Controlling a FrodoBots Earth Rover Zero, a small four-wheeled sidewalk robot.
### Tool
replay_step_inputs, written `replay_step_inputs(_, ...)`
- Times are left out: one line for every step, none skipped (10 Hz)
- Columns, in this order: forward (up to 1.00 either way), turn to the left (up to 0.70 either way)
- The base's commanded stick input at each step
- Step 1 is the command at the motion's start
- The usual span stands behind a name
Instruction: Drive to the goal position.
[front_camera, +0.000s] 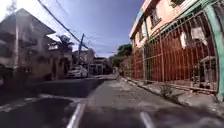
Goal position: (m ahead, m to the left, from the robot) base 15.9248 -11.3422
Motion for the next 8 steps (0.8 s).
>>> replay_step_inputs(0.85, 0.0)
replay_step_inputs(0.85, 0.0)
replay_step_inputs(0.85, 0.0)
replay_step_inputs(0.85, 0.0)
replay_step_inputs(0.85, 0.0)
replay_step_inputs(0.85, 0.0)
replay_step_inputs(0.85, 0.0)
replay_step_inputs(0.85, 0.0)
